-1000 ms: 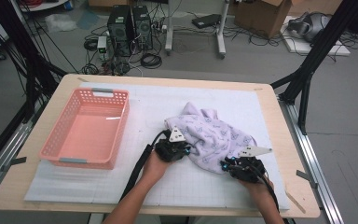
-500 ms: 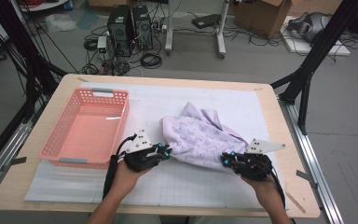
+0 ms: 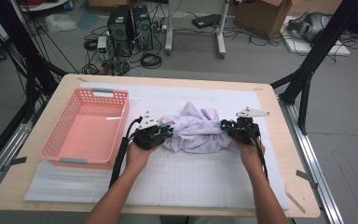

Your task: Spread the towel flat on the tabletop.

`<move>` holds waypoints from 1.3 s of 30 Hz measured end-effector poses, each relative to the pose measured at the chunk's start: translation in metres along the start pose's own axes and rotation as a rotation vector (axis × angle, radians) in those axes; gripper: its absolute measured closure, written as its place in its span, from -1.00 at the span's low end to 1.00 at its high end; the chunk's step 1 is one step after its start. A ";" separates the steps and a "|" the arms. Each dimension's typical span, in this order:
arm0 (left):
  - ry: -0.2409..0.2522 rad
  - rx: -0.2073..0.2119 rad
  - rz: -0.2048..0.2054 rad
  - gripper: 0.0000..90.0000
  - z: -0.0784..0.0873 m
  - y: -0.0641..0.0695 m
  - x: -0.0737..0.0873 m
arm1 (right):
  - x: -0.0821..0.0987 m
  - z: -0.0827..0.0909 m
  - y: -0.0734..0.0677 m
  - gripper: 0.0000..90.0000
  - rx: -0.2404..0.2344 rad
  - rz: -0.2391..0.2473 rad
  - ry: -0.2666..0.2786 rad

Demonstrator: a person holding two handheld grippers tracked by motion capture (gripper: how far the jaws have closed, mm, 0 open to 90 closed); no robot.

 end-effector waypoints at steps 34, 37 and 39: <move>-0.209 0.071 -0.162 0.76 -0.012 0.039 0.045 | 0.071 0.038 -0.027 0.15 -0.012 -0.005 -0.039; -0.209 0.072 -0.161 0.83 -0.012 0.040 0.045 | 0.079 0.016 -0.033 0.08 -0.011 0.013 -0.107; -0.205 0.081 -0.145 0.84 -0.012 0.039 0.045 | 0.078 0.008 -0.034 0.11 0.001 0.030 -0.132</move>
Point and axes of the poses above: each handheld gripper's, and its own axes: z roughly backward along the jaws, x roughly out of its underside, y roughly to its right, the point moved 6 cm from there along -z, roughly forward along the jaws, and after that the axes turned 1 degree about z, right-handed, at the moved point
